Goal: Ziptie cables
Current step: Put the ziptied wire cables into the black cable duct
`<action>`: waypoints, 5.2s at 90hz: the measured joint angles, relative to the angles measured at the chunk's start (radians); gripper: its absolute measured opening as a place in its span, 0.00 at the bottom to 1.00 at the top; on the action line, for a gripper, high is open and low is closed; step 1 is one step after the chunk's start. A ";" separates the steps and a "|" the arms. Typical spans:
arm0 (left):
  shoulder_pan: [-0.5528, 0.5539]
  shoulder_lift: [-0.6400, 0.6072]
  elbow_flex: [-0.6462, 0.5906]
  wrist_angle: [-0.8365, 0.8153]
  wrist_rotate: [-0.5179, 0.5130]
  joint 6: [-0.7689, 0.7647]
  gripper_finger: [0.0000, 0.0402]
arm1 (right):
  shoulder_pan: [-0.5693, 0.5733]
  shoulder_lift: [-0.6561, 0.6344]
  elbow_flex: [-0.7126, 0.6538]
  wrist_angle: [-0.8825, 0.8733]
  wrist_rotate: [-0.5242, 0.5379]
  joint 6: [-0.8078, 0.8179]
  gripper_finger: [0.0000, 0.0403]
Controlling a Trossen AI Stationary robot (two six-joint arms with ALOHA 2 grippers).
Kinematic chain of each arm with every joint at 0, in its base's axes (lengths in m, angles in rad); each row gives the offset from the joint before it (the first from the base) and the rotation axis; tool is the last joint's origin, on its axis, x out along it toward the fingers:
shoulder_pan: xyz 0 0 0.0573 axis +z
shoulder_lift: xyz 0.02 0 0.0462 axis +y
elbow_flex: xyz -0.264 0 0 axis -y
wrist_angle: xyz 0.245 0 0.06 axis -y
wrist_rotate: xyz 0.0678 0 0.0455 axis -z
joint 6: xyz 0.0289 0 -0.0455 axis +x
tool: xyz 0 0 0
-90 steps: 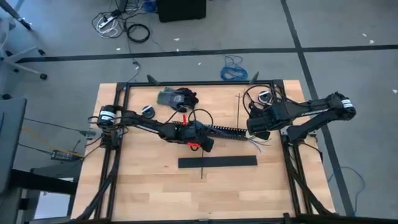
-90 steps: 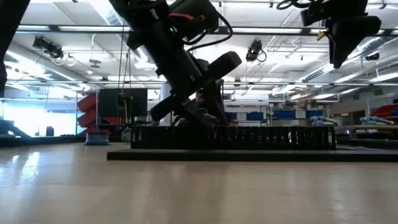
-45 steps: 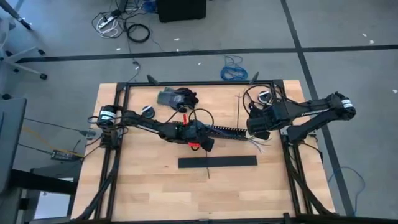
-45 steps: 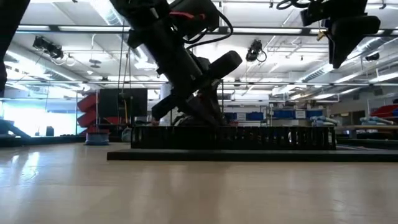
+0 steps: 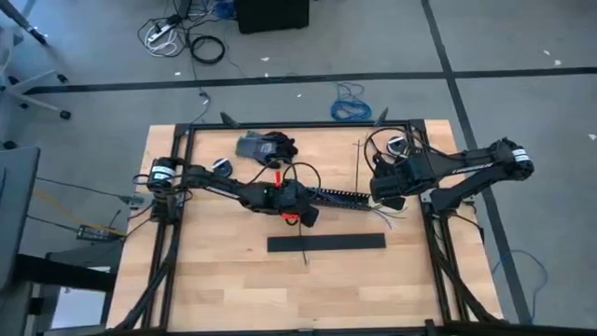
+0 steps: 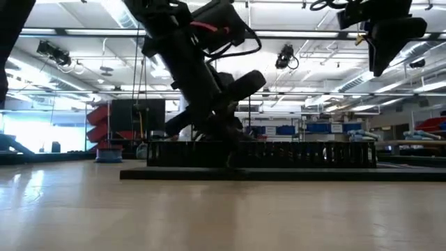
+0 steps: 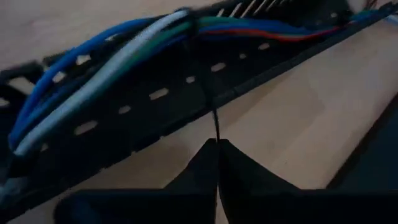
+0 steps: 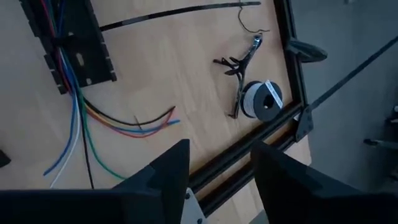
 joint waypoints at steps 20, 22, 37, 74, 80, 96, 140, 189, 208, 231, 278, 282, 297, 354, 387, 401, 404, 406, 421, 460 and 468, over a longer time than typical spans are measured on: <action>0.000 -0.008 0.059 -0.102 -0.016 -0.007 0.00 | 0.001 0.000 0.000 0.000 0.000 -0.001 0.41; 0.000 -0.008 0.068 -0.107 -0.018 0.003 0.00 | 0.001 0.000 0.000 0.000 0.000 -0.001 0.41; 0.003 -0.009 0.114 -0.112 -0.024 0.026 0.00 | 0.001 0.000 0.000 0.000 0.000 -0.001 0.41; 0.015 0.017 0.120 -0.192 -0.009 0.006 0.00 | 0.000 0.000 0.000 0.000 0.001 -0.003 0.41; 0.015 0.027 0.121 -0.189 0.001 0.000 0.00 | 0.001 0.000 0.000 0.001 0.001 -0.008 0.41; 0.013 0.047 0.121 -0.175 0.011 -0.014 0.00 | 0.000 0.001 0.000 0.011 0.002 -0.009 0.41; 0.031 0.054 0.146 -0.155 0.004 0.007 0.00 | 0.001 0.001 0.000 0.026 0.002 -0.023 0.41; 0.037 0.068 0.145 -0.203 -0.019 0.011 0.00 | 0.001 0.000 0.000 0.124 0.004 -0.044 0.41; 0.037 0.068 0.145 -0.199 -0.023 0.030 0.00 | -0.102 -0.014 0.000 0.384 -0.234 -0.218 0.21; 0.037 0.068 0.145 -0.183 -0.027 0.037 0.00 | -0.388 -0.011 -0.006 0.598 -0.593 -0.326 0.00; 0.037 0.068 0.145 -0.177 -0.044 0.058 0.00 | -0.713 0.405 -0.053 0.998 -1.386 -0.393 0.00; 0.037 0.068 0.145 -0.177 -0.044 0.059 0.00 | -0.733 0.435 -0.053 0.995 -1.405 -0.407 0.00; 0.037 0.068 0.145 -0.177 -0.043 0.064 0.00 | -0.807 0.508 -0.053 0.965 -1.660 -0.529 0.00; 0.037 0.068 0.145 -0.172 -0.043 0.091 0.00 | -0.666 0.520 -0.053 1.225 -1.526 -0.460 0.00; 0.037 0.068 0.144 -0.173 -0.041 0.098 0.00 | -0.671 0.623 -0.053 1.361 -1.610 -0.401 0.00; 0.037 0.068 0.144 -0.173 -0.041 0.107 0.00 | -0.673 0.662 -0.053 1.379 -1.605 -0.425 0.00; 0.037 0.068 0.144 -0.172 -0.041 0.109 0.00 | -0.675 0.666 -0.052 1.391 -1.606 -0.423 0.00; 0.037 0.068 0.144 -0.173 -0.041 0.113 0.00 | -0.677 0.668 -0.053 1.390 -1.606 -0.422 0.00; 0.037 0.068 0.144 -0.167 -0.041 0.139 0.00 | -0.676 0.668 -0.053 1.411 -1.544 -0.418 0.00; 0.037 0.067 0.144 -0.163 -0.025 0.160 0.00 | -0.609 0.744 -0.052 1.376 -1.539 -0.445 0.00; 0.037 0.067 0.144 -0.162 -0.024 0.161 0.00 | -0.606 0.756 -0.050 1.380 -1.534 -0.455 0.00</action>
